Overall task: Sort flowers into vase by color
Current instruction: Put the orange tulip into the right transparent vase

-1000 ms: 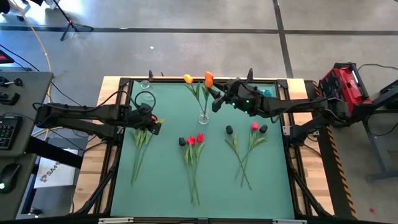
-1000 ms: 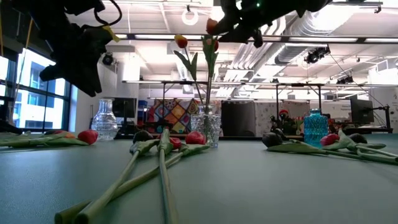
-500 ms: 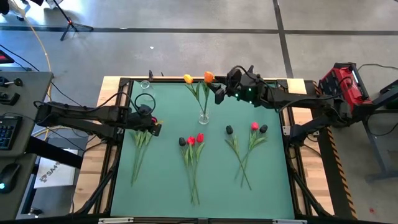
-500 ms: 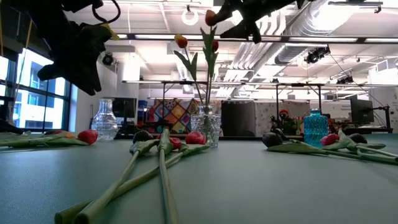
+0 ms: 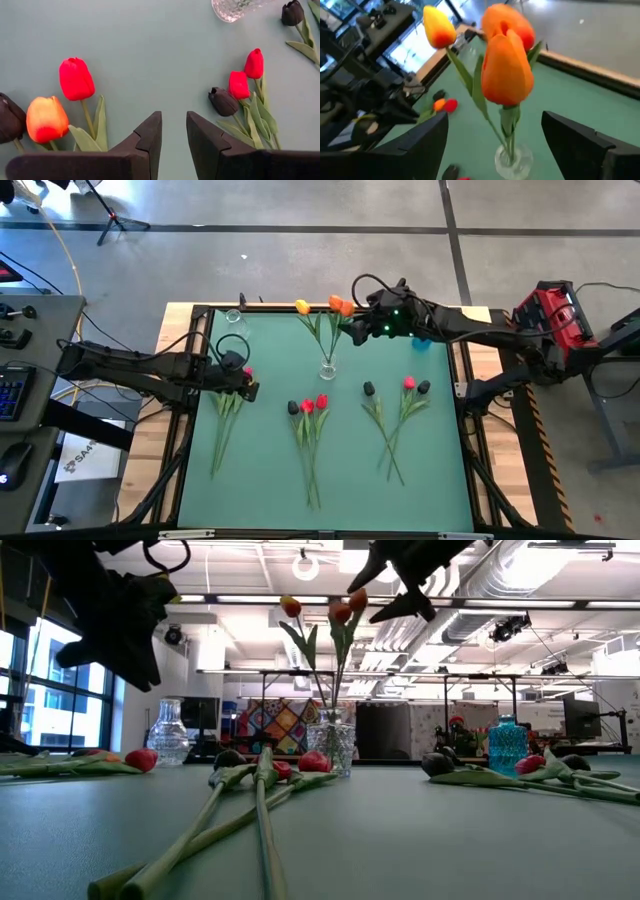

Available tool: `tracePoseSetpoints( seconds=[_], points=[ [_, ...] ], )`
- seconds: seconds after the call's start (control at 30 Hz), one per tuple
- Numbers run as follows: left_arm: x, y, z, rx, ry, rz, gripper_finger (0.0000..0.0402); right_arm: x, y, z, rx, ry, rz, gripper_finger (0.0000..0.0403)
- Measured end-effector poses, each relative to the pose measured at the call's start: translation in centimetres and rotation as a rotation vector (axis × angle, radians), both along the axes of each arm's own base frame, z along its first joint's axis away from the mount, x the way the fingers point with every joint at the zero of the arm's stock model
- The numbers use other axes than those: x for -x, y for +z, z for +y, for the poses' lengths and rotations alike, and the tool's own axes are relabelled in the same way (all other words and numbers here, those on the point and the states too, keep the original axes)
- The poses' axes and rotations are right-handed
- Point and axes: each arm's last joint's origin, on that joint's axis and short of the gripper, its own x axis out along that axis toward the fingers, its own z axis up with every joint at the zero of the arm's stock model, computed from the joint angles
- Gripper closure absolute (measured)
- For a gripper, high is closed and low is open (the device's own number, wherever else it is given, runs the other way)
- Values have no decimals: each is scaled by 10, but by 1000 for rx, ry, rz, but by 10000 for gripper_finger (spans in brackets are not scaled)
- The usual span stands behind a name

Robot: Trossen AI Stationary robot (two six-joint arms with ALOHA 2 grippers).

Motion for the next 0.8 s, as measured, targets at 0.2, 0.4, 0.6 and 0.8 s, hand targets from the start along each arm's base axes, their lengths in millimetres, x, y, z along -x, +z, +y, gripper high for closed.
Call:
tracePoseSetpoints(
  seconds=[0.2, 0.4, 0.6, 0.8],
  points=[
    [5, -3, -4, 40, 33, 40, 326, 7, 17, 3, -36, 25, 54, 93],
    [13, -16, -5, 111, 160, 96, 326, 10, 27, 3, -26, -38, 77, 93],
    [21, -38, -3, 136, 253, 155, 326, 13, 23, 4, -27, -52, 126, 93],
    [28, -57, 5, 114, 330, 225, 326, 14, 22, 4, -27, -52, 145, 93]
  ],
)
